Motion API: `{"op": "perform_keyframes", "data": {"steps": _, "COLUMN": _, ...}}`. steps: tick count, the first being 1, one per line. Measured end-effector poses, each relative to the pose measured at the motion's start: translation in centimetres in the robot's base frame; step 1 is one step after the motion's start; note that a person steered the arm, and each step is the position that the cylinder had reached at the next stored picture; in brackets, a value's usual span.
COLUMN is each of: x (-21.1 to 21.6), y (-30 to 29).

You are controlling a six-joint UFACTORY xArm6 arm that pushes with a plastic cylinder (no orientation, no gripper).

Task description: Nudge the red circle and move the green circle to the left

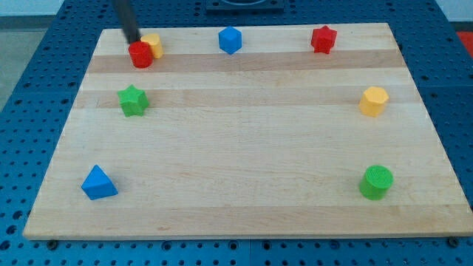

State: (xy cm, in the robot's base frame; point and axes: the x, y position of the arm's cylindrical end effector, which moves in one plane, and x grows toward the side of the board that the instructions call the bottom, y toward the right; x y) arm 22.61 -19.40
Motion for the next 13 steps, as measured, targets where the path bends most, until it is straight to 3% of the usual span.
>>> {"op": "perform_keyframes", "data": {"steps": 2, "x": 4.4, "y": 6.0}}
{"op": "perform_keyframes", "data": {"steps": 3, "x": 9.2, "y": 7.0}}
{"op": "perform_keyframes", "data": {"steps": 5, "x": 5.0, "y": 23.9}}
{"op": "perform_keyframes", "data": {"steps": 6, "x": 0.1, "y": 24.8}}
{"op": "perform_keyframes", "data": {"steps": 7, "x": -2.0, "y": 20.2}}
{"op": "perform_keyframes", "data": {"steps": 8, "x": 1.1, "y": 15.5}}
{"op": "perform_keyframes", "data": {"steps": 10, "x": 9.9, "y": 13.6}}
{"op": "perform_keyframes", "data": {"steps": 11, "x": 12.6, "y": 16.9}}
{"op": "perform_keyframes", "data": {"steps": 12, "x": 11.5, "y": 27.8}}
{"op": "perform_keyframes", "data": {"steps": 13, "x": 7.6, "y": 39.0}}
